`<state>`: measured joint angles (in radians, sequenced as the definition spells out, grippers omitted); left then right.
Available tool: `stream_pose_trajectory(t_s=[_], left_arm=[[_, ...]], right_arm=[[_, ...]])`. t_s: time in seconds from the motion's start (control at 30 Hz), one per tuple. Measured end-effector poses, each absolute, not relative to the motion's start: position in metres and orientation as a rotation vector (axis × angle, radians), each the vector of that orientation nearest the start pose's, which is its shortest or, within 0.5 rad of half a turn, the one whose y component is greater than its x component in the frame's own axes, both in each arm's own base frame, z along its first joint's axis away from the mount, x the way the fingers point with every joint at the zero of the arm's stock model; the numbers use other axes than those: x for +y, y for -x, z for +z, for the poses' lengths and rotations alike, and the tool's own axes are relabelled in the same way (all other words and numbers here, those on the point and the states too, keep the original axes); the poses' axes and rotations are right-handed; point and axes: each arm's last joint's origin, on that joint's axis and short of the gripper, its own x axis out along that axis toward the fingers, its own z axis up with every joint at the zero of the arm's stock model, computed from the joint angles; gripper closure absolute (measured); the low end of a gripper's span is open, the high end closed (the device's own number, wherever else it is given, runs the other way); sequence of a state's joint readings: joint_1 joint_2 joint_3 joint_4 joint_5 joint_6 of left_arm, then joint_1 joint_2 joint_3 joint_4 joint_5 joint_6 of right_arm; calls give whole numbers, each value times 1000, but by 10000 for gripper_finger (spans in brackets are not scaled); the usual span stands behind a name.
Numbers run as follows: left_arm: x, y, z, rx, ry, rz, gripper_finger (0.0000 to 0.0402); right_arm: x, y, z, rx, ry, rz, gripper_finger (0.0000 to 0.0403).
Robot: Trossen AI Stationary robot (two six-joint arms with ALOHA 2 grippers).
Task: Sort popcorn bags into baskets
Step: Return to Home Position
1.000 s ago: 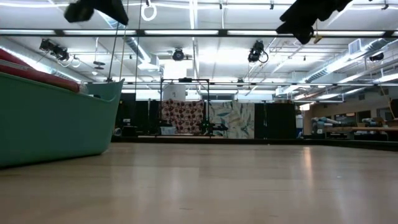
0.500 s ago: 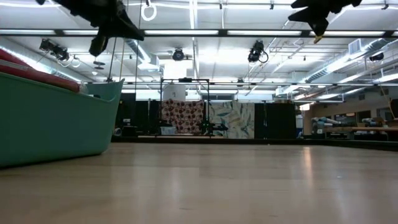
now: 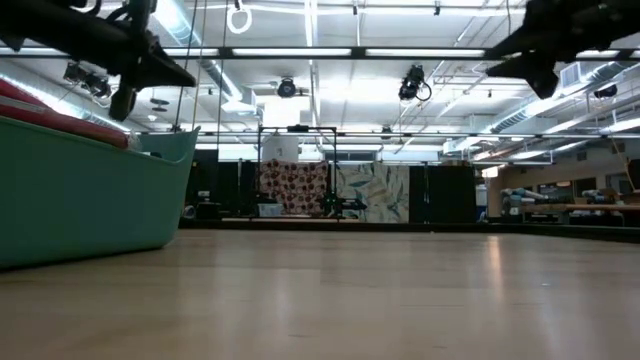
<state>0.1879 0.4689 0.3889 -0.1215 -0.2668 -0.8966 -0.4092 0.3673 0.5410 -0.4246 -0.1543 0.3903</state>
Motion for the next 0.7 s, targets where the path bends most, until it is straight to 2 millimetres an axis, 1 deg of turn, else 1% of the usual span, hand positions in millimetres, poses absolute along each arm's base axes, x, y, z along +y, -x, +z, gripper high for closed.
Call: stream_pose_trajectory(t_s=[0.1, 0.23, 0.5, 0.7], left_arm=[[30, -114, 237, -61, 858, 532, 393], [29, -104, 231, -135, 854, 500, 394], [26, -92, 216, -222, 850, 459, 398], [25, -85, 210, -275, 838, 435, 399]], right_arm=[[-35, -86, 263, 161, -489, -325, 243], [-35, -81, 249, 105, -529, -323, 254], [-37, -82, 214, 81, -650, -286, 300], [-38, -83, 196, 74, -702, -285, 332]])
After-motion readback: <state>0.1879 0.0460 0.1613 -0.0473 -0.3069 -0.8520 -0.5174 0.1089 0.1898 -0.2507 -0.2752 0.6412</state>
